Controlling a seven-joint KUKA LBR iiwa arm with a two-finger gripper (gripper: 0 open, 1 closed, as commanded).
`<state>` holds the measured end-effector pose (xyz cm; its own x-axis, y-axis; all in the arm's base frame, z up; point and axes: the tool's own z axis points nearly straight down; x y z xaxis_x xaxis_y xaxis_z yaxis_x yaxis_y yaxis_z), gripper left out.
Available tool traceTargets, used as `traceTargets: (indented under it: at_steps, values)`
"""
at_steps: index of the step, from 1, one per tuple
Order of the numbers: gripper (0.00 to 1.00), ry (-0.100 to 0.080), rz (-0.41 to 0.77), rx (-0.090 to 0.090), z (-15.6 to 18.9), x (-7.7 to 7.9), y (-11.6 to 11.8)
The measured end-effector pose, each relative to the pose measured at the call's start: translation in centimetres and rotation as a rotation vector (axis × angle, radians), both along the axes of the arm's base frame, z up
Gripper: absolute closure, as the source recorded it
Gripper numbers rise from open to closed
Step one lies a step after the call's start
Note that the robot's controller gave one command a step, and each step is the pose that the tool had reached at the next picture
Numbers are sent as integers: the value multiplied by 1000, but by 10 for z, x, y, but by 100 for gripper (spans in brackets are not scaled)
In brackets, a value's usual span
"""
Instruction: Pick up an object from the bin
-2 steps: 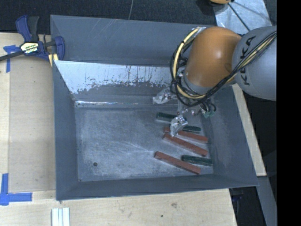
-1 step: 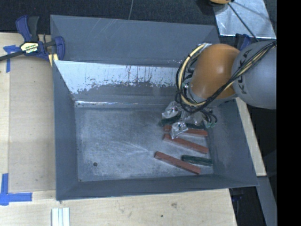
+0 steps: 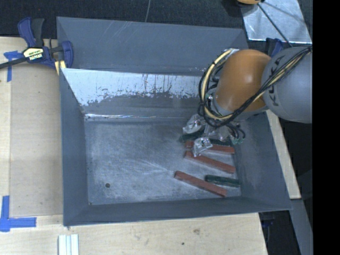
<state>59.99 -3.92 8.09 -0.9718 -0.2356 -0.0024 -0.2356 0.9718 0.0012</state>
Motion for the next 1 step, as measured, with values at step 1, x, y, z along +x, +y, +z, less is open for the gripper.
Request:
traceTargets:
  at_steps: [1]
  values:
    - [100,0,-44,-2,201,6,-16]
